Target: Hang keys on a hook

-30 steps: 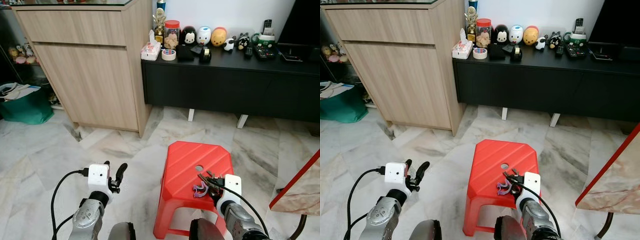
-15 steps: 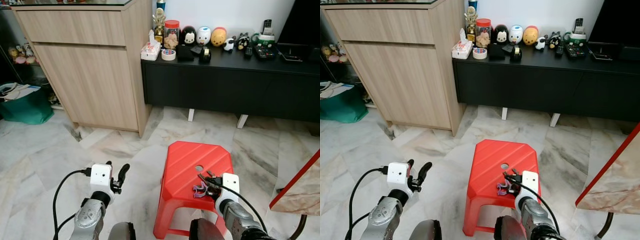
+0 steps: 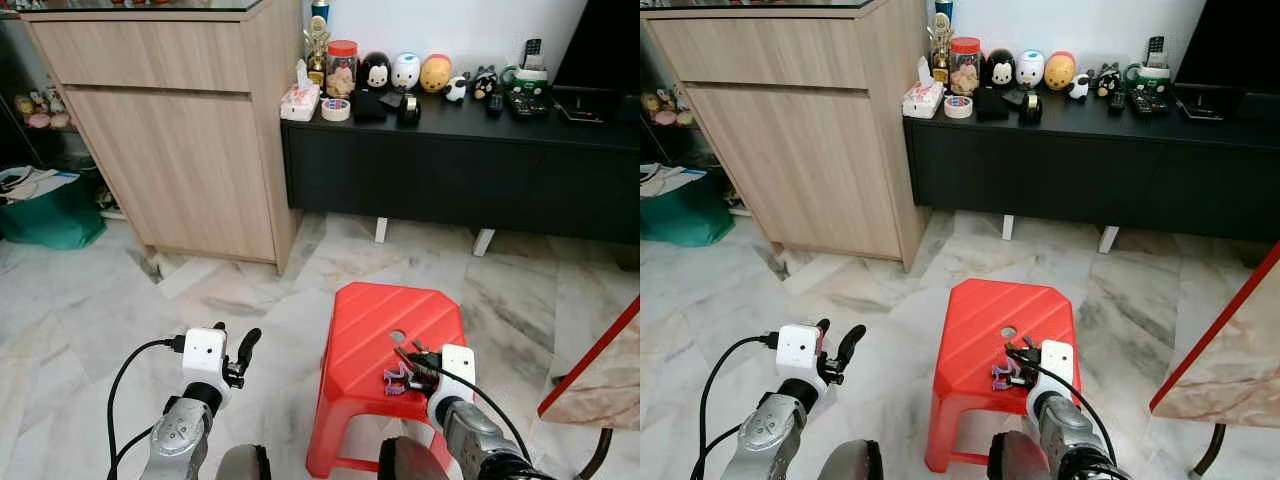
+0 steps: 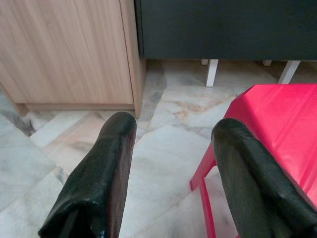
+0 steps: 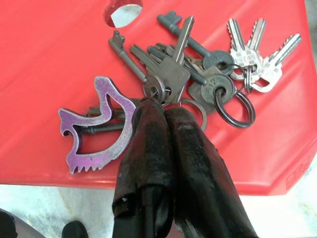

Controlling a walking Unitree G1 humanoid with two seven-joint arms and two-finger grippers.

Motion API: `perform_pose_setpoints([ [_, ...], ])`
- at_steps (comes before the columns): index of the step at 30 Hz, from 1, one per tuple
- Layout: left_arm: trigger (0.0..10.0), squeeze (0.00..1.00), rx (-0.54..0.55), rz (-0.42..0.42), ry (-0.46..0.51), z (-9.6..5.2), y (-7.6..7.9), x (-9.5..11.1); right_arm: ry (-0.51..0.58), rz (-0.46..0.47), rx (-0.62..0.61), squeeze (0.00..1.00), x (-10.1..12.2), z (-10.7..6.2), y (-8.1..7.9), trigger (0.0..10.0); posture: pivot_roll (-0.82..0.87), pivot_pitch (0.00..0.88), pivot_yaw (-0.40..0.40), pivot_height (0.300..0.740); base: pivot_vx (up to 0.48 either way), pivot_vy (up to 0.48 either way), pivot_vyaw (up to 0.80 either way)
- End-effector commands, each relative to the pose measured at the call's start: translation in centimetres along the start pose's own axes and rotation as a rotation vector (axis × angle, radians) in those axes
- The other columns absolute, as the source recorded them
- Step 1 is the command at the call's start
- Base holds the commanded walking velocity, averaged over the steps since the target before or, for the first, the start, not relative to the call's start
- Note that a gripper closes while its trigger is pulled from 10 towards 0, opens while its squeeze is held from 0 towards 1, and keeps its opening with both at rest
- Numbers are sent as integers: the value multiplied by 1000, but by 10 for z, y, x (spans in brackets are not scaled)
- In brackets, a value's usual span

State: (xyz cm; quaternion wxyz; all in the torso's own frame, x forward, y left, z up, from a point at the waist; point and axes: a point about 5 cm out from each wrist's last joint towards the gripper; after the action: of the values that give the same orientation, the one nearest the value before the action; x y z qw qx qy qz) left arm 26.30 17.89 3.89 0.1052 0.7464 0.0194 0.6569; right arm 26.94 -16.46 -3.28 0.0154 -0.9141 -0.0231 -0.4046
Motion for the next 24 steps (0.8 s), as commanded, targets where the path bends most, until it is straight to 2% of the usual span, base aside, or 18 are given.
perform_pose_setpoints([
  [1, 10000, 0, 5, 22, -21, -3, -3, -4, 27, 8, 1, 0, 5, 0, 0, 0, 48, 31, -18, 597, 0, 0, 0],
  [7, 10000, 0, 8, 24, -24, -2, -3, -4, 117, 52, 31, 0, 3, -2, 1, 0, 49, 26, -18, 597, 0, 0, 0],
  [10, 10000, 0, 9, 25, -24, -1, -4, -4, 159, 43, 55, 0, 6, -3, -1, 0, 50, 25, -18, 597, 0, 0, 0],
  [15, 10000, 0, 11, 26, -24, 0, -4, -3, 244, 30, 91, 0, 17, -4, -3, 0, 48, 19, -18, 597, 0, 0, 0],
  [18, 10000, 0, 13, 24, -23, 0, -5, -3, 332, 30, 125, 0, 28, -5, -3, 0, 46, 17, -18, 597, 0, 0, 0],
  [24, 10000, 0, 15, 20, -21, 1, -5, -3, 436, 46, 115, 0, 40, -9, 4, 0, 42, 12, -20, 597, 0, 0, 0],
])
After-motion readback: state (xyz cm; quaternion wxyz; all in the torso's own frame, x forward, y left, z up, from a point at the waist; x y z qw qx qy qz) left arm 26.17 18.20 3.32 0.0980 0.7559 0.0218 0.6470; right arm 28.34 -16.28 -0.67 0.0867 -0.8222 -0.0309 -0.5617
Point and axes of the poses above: a point about 5 cm out from each wrist's last joint towards the gripper, its own z axis pointing out of the wrist towards the gripper, its own x axis along the axis of the wrist's last joint, y = z × x, and after that the axes turned 13 degrees about -z, right-handed
